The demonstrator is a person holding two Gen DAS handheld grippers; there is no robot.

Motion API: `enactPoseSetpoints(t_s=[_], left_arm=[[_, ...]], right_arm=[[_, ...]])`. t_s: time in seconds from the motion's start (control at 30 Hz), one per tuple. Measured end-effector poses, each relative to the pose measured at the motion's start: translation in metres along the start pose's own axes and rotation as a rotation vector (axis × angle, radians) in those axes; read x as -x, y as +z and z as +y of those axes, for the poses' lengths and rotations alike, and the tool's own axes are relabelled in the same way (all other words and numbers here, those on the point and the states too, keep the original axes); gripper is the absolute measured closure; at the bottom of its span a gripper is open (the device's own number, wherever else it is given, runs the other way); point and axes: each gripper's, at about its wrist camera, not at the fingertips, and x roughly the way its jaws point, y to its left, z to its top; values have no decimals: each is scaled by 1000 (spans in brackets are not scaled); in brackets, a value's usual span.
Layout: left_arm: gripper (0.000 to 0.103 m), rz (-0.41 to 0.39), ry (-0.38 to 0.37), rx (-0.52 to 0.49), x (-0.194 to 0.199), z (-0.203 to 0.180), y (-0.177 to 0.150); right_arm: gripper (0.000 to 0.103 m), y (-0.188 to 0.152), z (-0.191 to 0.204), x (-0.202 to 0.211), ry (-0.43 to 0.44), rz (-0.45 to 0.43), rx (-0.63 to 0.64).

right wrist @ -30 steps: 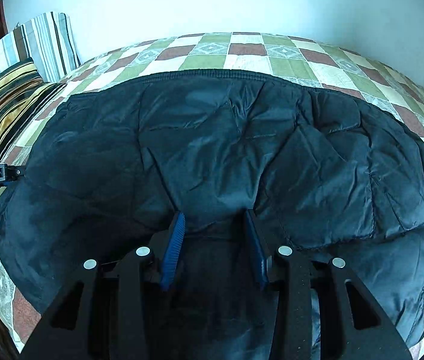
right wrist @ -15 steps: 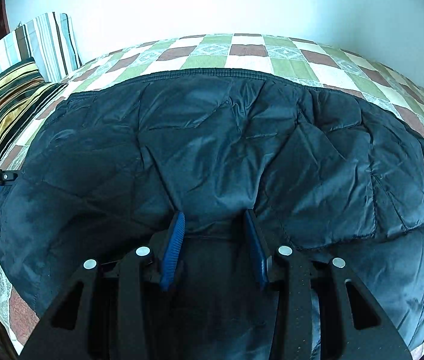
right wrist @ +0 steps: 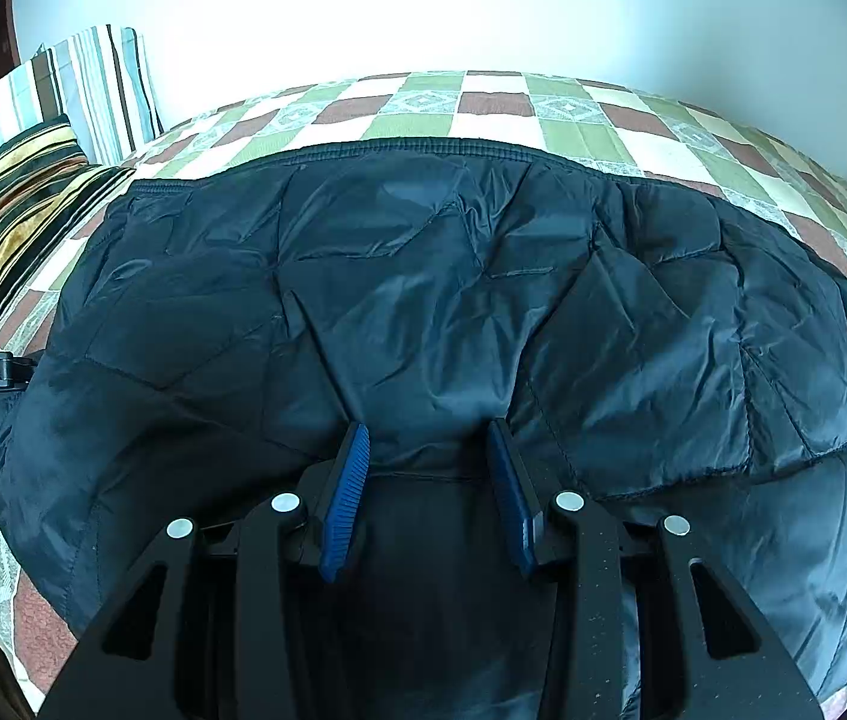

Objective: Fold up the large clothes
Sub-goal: 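Lift a jacket flap with the left gripper and fold it over the bundle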

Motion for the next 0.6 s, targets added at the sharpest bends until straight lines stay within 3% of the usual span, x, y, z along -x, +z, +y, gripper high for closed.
enactPoseSetpoints(t_s=[0.13,0.23,0.4,0.6], left_arm=[[73,-8,35,-21,6,-10,0],[82,-23,69,-55,11,-20,0],[88,-55,97,-78,21,-30,-2],[91,-146,45,-85,56,-45,-1]], right_arm=[[62,0,1,0,-3,-1,1],[62,1,0,0,-3,0,-1],[62,0,0,1,-4,-2,2],[62,0,0,0,-12,-4,3]])
